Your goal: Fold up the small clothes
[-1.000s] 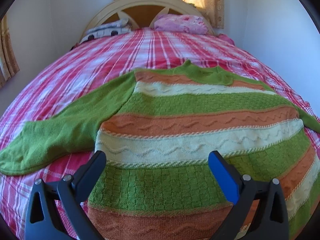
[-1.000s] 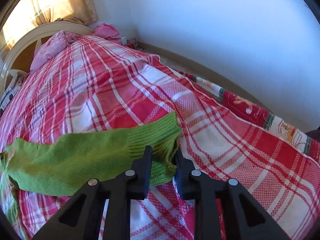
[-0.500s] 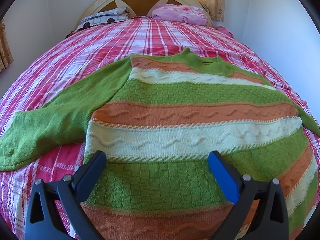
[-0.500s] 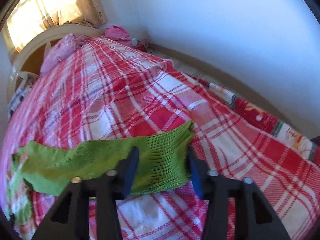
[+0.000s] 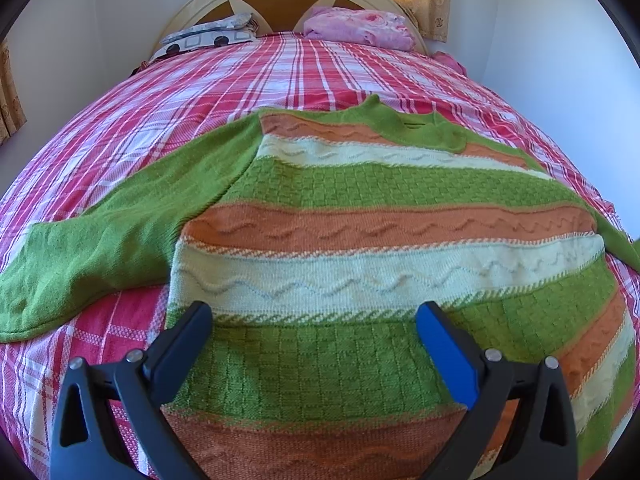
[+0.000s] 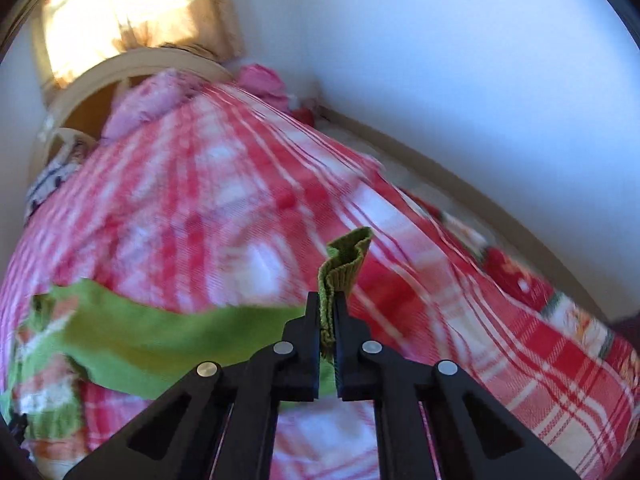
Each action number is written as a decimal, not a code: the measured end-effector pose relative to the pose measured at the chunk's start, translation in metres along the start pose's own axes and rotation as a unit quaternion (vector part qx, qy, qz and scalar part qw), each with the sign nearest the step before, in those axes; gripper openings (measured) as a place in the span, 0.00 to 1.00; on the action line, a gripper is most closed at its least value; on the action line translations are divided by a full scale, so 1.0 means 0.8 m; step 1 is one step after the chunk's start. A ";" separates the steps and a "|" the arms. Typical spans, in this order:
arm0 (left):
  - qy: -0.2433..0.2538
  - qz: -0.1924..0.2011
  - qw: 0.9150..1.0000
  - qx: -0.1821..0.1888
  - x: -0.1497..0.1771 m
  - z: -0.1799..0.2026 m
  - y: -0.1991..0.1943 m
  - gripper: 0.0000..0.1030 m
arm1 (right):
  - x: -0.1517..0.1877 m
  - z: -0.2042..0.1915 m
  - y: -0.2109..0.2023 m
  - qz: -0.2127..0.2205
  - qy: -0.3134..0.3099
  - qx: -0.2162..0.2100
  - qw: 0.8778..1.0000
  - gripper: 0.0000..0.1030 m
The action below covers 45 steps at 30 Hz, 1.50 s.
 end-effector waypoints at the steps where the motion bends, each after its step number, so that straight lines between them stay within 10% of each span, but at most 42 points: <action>1: 0.000 0.000 1.000 0.000 0.000 0.000 0.000 1.00 | -0.012 -0.020 -0.010 0.013 -0.012 -0.010 1.000 0.04; 24: -0.038 -0.010 0.999 0.023 -0.001 -0.013 0.006 1.00 | -0.045 -0.414 -0.100 0.098 -0.188 -0.217 0.953 0.04; 38: -0.054 -0.008 0.998 0.034 -0.002 -0.020 0.005 1.00 | 0.087 -0.599 -0.051 0.010 -0.236 -0.339 0.911 0.04; 41: -0.059 -0.007 0.998 0.037 -0.002 -0.023 0.004 1.00 | 0.124 -0.607 -0.031 -0.031 -0.257 -0.354 0.899 0.33; 42: -0.061 -0.008 0.997 0.039 -0.002 -0.023 0.004 1.00 | 0.133 -0.603 -0.031 -0.036 -0.262 -0.356 0.896 0.64; 43: -0.062 -0.009 0.997 0.041 -0.002 -0.024 0.005 1.00 | 0.141 -0.594 -0.032 -0.037 -0.263 -0.359 0.895 0.74; 45: -0.059 -0.019 0.997 0.049 -0.003 -0.023 0.007 1.00 | 0.149 -0.568 -0.036 -0.032 -0.264 -0.356 0.896 0.74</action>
Point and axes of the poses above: each gripper's, at about its wrist camera, not at the fingertips, and y roughly the way its jaws point, z to its right, x to its underside, the point moved 2 cm from there along y, roughly the way its jaws point, and after that the axes turned 5 degrees about -y, right-handed, at the moved point
